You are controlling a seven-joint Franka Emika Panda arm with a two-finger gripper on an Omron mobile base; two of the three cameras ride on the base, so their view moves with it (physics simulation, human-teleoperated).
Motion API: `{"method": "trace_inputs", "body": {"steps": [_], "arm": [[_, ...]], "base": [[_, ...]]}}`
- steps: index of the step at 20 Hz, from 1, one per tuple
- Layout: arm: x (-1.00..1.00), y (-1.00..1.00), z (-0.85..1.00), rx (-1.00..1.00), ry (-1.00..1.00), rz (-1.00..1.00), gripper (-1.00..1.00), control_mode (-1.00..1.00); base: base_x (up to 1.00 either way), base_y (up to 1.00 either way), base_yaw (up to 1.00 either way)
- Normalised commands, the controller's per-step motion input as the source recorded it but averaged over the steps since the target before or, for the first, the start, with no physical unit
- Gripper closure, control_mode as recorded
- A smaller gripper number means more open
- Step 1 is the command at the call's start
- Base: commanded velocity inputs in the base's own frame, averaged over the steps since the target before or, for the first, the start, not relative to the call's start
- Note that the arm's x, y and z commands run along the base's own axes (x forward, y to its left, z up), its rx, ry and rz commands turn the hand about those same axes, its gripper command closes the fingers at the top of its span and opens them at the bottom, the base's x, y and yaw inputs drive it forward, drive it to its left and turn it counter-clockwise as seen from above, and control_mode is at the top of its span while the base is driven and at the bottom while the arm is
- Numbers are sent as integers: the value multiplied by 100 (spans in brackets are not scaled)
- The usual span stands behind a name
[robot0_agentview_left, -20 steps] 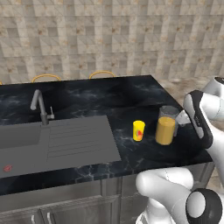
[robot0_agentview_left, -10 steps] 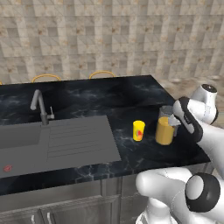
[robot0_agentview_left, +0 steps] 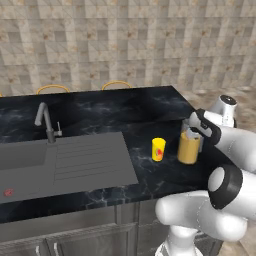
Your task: Place the pitcher and cup on the dining counter for serving.
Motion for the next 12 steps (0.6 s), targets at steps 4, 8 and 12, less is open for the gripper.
{"method": "trace_inputs", "body": {"steps": [4, 8, 12], "arm": [[29, 0, -21, 0, -6, 0, 100, -100], [-2, 0, -3, 0, -6, 0, 100, -100], [-39, 0, 15, 0, -24, 0, 100, -100]], "base": [[0, 0, 0], [0, 0, 0], [0, 0, 0]]}}
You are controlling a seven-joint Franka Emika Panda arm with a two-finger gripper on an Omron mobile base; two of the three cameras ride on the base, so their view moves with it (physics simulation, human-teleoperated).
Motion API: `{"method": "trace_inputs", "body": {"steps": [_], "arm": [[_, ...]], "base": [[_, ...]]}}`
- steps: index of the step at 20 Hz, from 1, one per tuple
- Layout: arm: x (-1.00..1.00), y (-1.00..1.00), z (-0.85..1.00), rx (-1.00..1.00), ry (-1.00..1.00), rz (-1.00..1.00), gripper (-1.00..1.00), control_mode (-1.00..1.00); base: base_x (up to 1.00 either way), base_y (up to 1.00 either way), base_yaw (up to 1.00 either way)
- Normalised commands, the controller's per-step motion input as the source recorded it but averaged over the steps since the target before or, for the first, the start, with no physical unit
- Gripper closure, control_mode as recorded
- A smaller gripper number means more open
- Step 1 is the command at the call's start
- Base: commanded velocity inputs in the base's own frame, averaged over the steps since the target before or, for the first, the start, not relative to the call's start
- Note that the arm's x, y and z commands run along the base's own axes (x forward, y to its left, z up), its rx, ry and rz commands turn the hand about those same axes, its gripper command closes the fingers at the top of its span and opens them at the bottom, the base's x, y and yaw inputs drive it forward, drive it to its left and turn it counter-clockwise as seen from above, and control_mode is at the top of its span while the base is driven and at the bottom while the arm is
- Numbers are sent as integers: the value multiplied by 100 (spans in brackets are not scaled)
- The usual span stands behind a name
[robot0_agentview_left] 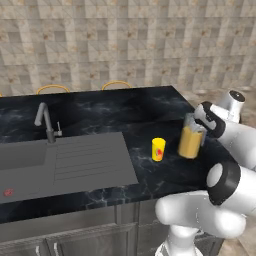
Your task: Place the pitcher and cup on the dining counter for serving.
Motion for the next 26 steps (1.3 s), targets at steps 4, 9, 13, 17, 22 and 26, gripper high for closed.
{"method": "trace_inputs", "body": {"steps": [4, 9, 13, 17, 22, 26], "arm": [[-54, 1, 39, 0, -36, 0, 100, -100], [-58, 3, 46, -3, -39, 0, 100, -100], [-39, 0, 39, 0, -24, 0, 100, -100], [-8, 0, 11, 0, -3, 0, 100, -100], [-15, 0, 0, -1, 0, 2, 100, 100], [0, 0, 0, 0, 0, 0, 100, 100]], "base": [[0, 0, 0], [0, 0, 0], [0, 0, 0], [0, 0, 0], [-18, -6, 2], [-100, -71, 12]]}}
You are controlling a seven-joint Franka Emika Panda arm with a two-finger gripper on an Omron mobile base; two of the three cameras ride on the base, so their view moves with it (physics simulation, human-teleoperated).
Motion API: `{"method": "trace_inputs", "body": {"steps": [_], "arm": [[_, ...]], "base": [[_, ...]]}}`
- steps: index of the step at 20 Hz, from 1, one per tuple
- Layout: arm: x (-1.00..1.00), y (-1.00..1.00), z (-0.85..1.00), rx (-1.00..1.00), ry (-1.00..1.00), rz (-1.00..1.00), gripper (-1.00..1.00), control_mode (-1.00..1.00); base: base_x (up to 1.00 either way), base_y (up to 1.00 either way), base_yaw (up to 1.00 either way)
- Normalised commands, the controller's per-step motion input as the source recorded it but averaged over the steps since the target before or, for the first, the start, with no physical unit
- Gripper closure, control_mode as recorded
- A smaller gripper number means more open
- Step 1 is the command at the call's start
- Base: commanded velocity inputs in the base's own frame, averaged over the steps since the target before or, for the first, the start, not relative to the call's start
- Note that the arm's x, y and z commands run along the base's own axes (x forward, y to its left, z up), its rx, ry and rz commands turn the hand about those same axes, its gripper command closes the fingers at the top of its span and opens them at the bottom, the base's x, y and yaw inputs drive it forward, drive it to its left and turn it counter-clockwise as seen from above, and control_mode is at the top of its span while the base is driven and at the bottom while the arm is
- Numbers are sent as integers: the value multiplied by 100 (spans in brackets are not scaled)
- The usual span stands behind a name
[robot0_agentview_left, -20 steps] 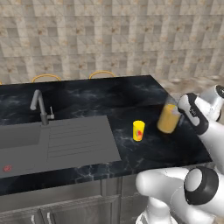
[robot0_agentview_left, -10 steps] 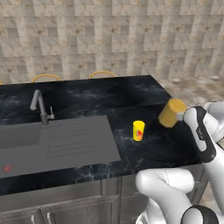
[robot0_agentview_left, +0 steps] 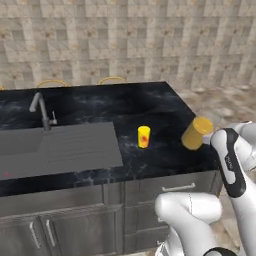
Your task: Place the pitcher and cup on the dining counter for serving.
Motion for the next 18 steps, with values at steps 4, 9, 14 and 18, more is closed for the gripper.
{"method": "trace_inputs", "body": {"steps": [4, 9, 14, 18], "arm": [[0, 0, 0, 0, 0, 0, 100, 100], [0, 0, 0, 0, 0, 0, 100, 100], [0, 0, 0, 0, 0, 0, 100, 100], [0, 0, 0, 0, 0, 0, 100, 100]], "base": [[-91, -100, 8], [-37, -100, 9], [14, -100, 18], [87, -100, 27]]}}
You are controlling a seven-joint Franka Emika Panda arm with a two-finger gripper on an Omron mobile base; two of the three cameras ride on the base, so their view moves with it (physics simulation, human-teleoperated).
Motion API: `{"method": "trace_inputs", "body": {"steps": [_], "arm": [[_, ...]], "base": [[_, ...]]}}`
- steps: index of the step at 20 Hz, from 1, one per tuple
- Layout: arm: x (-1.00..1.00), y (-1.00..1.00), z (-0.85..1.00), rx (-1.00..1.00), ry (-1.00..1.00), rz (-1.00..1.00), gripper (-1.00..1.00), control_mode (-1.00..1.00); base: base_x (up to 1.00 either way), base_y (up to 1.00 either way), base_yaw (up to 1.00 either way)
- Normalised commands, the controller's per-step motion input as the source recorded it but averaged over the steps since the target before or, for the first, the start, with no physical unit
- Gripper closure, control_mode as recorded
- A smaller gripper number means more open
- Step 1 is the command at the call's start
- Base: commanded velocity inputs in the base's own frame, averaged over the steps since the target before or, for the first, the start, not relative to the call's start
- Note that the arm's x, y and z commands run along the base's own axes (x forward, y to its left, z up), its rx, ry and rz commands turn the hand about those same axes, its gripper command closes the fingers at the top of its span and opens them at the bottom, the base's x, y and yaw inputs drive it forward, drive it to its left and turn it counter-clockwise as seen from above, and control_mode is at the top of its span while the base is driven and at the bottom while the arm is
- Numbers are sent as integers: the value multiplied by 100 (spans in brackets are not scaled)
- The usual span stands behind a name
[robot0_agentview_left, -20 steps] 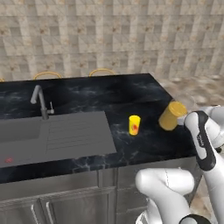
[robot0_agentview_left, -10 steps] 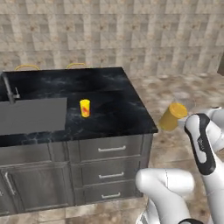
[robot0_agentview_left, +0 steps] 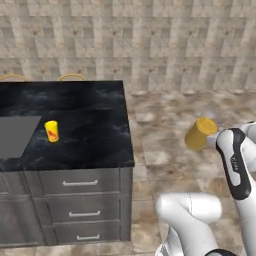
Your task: Place the pitcher and cup on the dining counter for serving.
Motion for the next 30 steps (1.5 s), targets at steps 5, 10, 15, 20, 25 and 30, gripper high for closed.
{"method": "trace_inputs", "body": {"steps": [5, 10, 15, 20, 25, 30], "arm": [[0, 0, 0, 0, 0, 0, 100, 100], [0, 0, 0, 0, 0, 0, 100, 100], [0, 0, 0, 0, 0, 0, 100, 100], [0, 0, 0, 0, 0, 0, 100, 100], [0, 0, 0, 0, 0, 0, 100, 100], [0, 0, 0, 0, 0, 0, 100, 100]], "base": [[100, -100, 25], [100, -100, 26], [97, -81, 44], [84, -32, 78], [83, -27, 82], [82, -51, 72]]}}
